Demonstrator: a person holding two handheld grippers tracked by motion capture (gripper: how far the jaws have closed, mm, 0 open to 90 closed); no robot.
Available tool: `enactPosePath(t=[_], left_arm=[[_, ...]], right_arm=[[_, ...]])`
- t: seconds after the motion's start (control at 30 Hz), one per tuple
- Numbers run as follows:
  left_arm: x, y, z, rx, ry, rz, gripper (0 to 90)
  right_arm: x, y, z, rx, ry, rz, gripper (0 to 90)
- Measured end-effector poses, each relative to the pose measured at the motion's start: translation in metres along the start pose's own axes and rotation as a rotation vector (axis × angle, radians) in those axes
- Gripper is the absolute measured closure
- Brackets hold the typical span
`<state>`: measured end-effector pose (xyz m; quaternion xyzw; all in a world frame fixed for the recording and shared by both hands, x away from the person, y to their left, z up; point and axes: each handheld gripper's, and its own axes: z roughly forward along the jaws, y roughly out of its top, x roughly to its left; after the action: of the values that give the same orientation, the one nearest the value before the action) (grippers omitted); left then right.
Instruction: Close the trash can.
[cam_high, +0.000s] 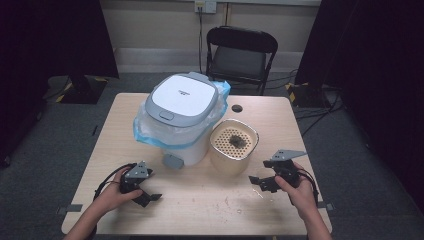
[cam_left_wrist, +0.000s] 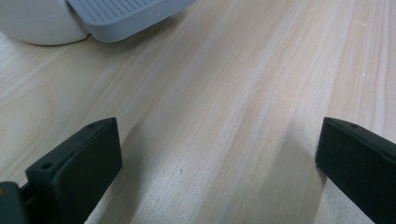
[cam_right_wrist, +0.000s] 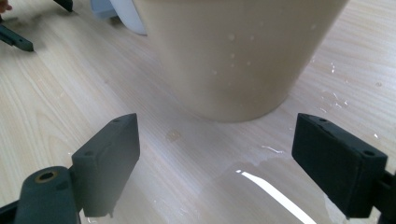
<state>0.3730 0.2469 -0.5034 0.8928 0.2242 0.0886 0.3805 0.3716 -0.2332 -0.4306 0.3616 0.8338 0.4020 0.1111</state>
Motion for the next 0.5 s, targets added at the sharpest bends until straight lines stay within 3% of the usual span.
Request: enactPosePath(t=[0.5], left_arm=[[0.0,0.0,0.0,0.0,0.0,0.0,0.0]], right_arm=[[-0.008,-0.028,0.002,0.008,-0.015,0.039,14.5]])
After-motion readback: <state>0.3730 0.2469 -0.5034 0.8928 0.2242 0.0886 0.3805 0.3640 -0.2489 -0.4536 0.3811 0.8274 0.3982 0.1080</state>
